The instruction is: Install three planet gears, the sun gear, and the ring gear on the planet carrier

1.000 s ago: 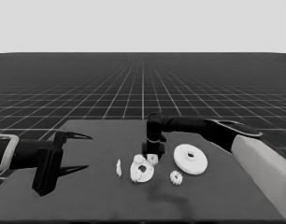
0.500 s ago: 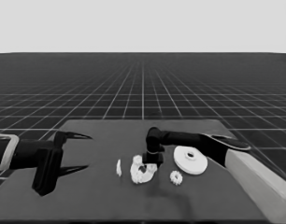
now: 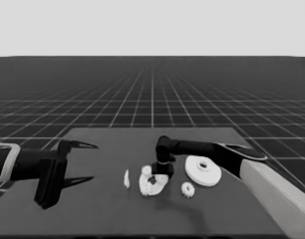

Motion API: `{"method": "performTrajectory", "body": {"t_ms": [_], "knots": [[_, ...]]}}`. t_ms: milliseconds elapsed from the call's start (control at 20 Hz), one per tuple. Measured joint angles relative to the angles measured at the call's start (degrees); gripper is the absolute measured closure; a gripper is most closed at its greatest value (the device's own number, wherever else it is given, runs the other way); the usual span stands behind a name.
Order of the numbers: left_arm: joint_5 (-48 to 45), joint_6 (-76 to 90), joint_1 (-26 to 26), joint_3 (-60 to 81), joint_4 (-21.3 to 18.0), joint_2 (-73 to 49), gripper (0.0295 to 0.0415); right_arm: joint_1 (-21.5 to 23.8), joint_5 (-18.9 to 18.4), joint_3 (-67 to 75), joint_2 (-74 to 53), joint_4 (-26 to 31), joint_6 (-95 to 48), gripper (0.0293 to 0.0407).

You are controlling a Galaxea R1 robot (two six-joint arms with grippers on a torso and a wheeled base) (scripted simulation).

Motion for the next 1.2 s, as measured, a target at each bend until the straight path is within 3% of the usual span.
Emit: {"method": "performTrajectory", "body": {"t_ms": [100, 250, 500, 550, 650, 1000, 1100, 1200], "knots": [[0.0, 0.0, 0.0, 0.0, 0.0, 0.0, 0.0326, 5.6, -2.3, 4.7, -1.3, 5.3, 2.8, 0.0315], [0.0, 0.0, 0.0, 0.0, 0.0, 0.0, 0.0326, 8.4, -2.9, 5.7, -1.5, 7.9, 3.5, 0.0315], [0.0, 0.0, 0.0, 0.0, 0.0, 0.0, 0.0326, 8.9, -3.0, 5.8, -1.5, 8.5, 3.5, 0.0315], [0.0, 0.0, 0.0, 0.0, 0.0, 0.0, 0.0326, 9.0, -3.3, 17.8, -10.1, 8.5, 5.8, 0.0315], [0.0, 0.0, 0.0, 0.0, 0.0, 0.0, 0.0326, 9.1, -3.3, 25.8, -19.9, 8.6, 5.1, 0.0315], [0.0, 0.0, 0.0, 0.0, 0.0, 0.0, 0.0326, 9.2, -3.0, 28.7, -24.4, 8.7, 3.5, 0.0315], [0.0, 0.0, 0.0, 0.0, 0.0, 0.0, 0.0326, 0.7, -0.7, 25.1, -23.4, 0.4, 1.4, 0.0315], [0.0, 0.0, 0.0, 0.0, 0.0, 0.0, 0.0326, -2.2, 0.5, 22.8, -22.7, -2.2, 0.2, 0.0315]]}}
